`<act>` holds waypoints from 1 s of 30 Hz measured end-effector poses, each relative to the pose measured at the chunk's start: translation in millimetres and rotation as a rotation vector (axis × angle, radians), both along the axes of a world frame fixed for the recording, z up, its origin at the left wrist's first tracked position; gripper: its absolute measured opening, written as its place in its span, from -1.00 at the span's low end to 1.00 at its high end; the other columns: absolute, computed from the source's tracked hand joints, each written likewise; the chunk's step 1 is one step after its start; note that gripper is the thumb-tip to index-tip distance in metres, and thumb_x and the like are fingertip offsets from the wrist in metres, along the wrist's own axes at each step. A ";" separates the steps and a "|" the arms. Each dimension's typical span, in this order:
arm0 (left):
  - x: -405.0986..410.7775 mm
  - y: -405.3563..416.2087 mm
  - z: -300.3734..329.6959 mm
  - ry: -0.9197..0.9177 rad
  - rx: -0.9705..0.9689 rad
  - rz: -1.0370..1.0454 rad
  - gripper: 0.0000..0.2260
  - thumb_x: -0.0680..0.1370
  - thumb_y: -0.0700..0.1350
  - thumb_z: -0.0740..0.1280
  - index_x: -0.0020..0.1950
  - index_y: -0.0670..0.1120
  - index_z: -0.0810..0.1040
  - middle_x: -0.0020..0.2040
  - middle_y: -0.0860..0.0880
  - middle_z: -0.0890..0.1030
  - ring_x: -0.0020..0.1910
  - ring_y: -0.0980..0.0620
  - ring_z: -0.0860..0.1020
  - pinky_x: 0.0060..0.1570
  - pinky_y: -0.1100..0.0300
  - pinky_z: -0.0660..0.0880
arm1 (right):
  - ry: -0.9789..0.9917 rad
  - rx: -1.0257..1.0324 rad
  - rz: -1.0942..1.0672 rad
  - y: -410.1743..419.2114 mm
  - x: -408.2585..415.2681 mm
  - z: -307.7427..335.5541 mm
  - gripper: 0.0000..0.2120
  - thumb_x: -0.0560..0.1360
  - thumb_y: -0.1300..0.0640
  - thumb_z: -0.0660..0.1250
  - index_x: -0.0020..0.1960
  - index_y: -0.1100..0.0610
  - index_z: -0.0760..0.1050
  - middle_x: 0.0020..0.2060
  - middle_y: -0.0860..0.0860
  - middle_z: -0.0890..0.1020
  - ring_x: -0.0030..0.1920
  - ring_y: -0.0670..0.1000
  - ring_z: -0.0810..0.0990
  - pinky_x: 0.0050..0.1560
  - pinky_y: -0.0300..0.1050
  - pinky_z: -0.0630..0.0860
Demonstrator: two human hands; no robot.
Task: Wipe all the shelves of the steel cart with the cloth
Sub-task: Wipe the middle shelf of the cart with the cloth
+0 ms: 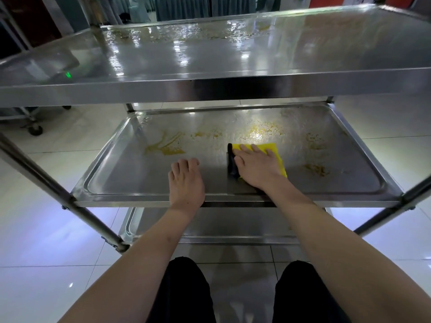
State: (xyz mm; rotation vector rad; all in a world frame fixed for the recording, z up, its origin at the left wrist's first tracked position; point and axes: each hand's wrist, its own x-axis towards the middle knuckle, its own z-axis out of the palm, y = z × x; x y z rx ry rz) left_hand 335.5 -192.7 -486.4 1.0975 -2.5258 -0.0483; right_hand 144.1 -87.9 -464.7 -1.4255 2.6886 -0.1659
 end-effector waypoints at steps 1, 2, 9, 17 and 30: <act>0.3 -0.3 -0.4 -0.003 -0.003 0.000 -0.56 0.42 -0.32 0.24 0.29 -0.08 0.36 0.19 -0.15 0.42 0.15 -0.20 0.35 0.12 0.00 0.33 | -0.003 -0.005 0.024 -10.5 10.3 0.1 -0.48 0.72 -0.14 -0.16 0.66 -0.17 0.13 0.67 -0.15 0.10 0.68 0.05 0.05 0.60 0.30 0.01; 0.6 -0.8 -1.0 0.001 -0.003 0.002 -0.58 0.44 -0.31 0.24 0.28 -0.08 0.36 0.19 -0.15 0.42 0.15 -0.20 0.36 0.11 0.00 0.33 | -0.006 -0.012 0.048 -20.7 20.4 -0.4 -0.48 0.72 -0.14 -0.15 0.66 -0.17 0.15 0.67 -0.14 0.12 0.67 0.06 0.06 0.59 0.30 0.01; 4.3 -9.3 -4.7 0.031 0.024 0.016 -0.62 0.48 -0.27 0.25 0.28 -0.05 0.36 0.19 -0.13 0.44 0.17 -0.19 0.35 0.12 -0.02 0.33 | -0.026 -0.043 0.094 -33.8 35.6 -1.7 -0.49 0.73 -0.14 -0.15 0.65 -0.18 0.17 0.66 -0.16 0.14 0.67 0.02 0.08 0.59 0.25 0.02; 2.8 -6.9 -1.0 0.038 0.032 0.020 -0.61 0.48 -0.30 0.21 0.29 -0.08 0.37 0.21 -0.16 0.43 0.17 -0.22 0.35 0.17 -0.04 0.33 | -0.027 -0.032 -0.039 38.3 -30.9 1.3 -0.49 0.73 -0.13 -0.15 0.66 -0.22 0.12 0.66 -0.24 0.09 0.67 -0.06 0.03 0.63 0.18 -0.01; -1.7 2.9 4.7 -0.001 0.003 0.019 -0.65 0.51 -0.34 0.20 0.28 -0.13 0.39 0.19 -0.20 0.45 0.14 -0.24 0.37 0.13 -0.02 0.33 | -0.007 -0.003 -0.101 47.5 -46.5 1.5 -0.48 0.72 -0.11 -0.15 0.66 -0.16 0.14 0.67 -0.16 0.10 0.67 0.03 0.04 0.60 0.28 0.04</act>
